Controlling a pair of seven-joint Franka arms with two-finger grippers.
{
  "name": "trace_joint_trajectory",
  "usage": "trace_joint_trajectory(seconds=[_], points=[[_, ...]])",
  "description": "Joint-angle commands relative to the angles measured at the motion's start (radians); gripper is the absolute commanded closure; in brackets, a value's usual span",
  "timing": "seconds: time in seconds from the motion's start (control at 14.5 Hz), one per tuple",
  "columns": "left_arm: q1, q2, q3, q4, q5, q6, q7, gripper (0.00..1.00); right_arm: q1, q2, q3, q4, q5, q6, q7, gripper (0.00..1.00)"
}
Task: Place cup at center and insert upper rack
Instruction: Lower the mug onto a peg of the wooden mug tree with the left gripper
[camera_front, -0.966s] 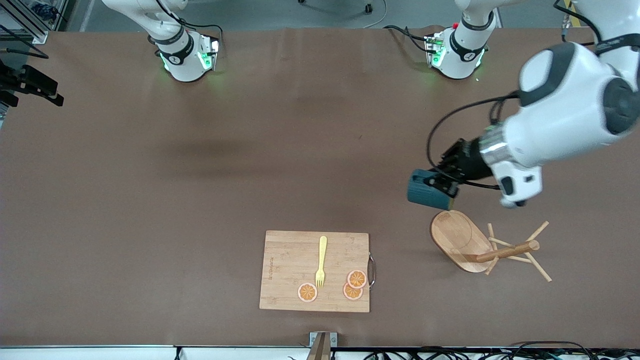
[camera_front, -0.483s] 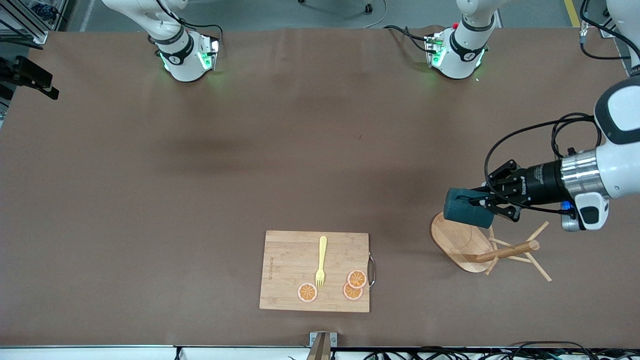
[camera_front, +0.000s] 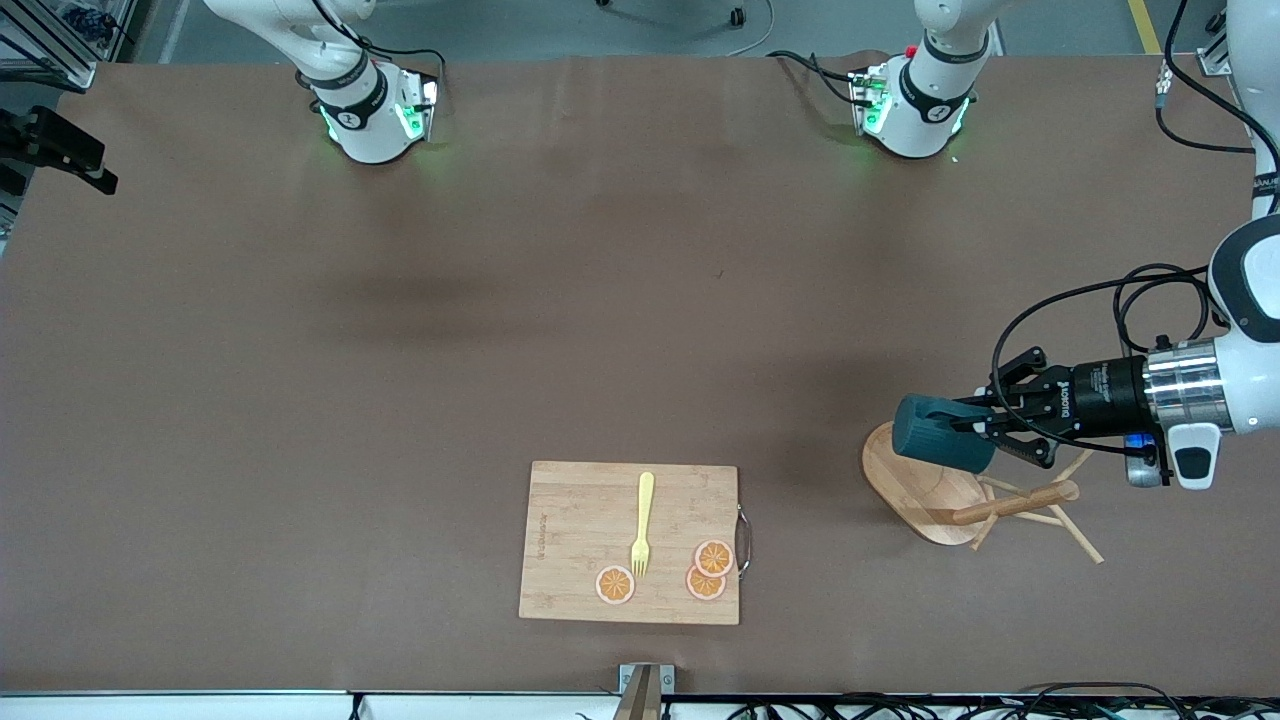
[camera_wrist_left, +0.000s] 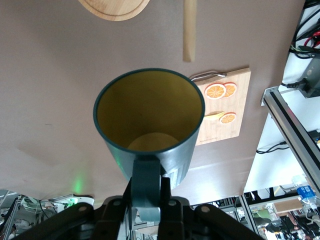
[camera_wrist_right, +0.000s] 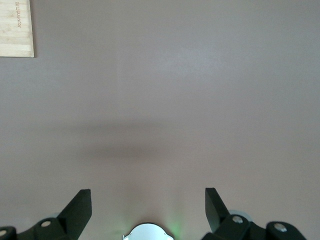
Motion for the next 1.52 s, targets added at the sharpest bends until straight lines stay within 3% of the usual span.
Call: trace_joint_trajectory(seconds=[0.0, 0.9, 1.17, 1.24, 1.38, 1.45], points=[[0.025, 0.029, -0.008, 0.011, -0.054, 0.003, 0.067, 0.99, -0.006, -0.016, 0.006, -0.024, 0.006, 0.012, -0.007, 0.00], [0.112, 0.139, -0.004, 0.011, -0.157, 0.064, 0.239, 0.99, -0.005, -0.016, 0.007, -0.019, 0.006, 0.012, -0.008, 0.00], [0.128, 0.164, 0.001, 0.010, -0.180, 0.064, 0.279, 0.91, -0.006, -0.016, 0.007, -0.022, 0.006, 0.012, -0.008, 0.00], [0.128, 0.165, 0.001, 0.010, -0.182, 0.064, 0.279, 0.80, -0.006, -0.016, 0.007, -0.019, 0.006, 0.012, -0.008, 0.00], [0.128, 0.167, 0.001, 0.010, -0.182, 0.064, 0.276, 0.13, -0.006, -0.016, 0.007, -0.022, 0.006, 0.012, -0.008, 0.00], [0.128, 0.161, 0.001, 0.011, -0.182, 0.064, 0.276, 0.00, -0.006, -0.016, 0.007, -0.022, 0.006, 0.012, -0.008, 0.00]])
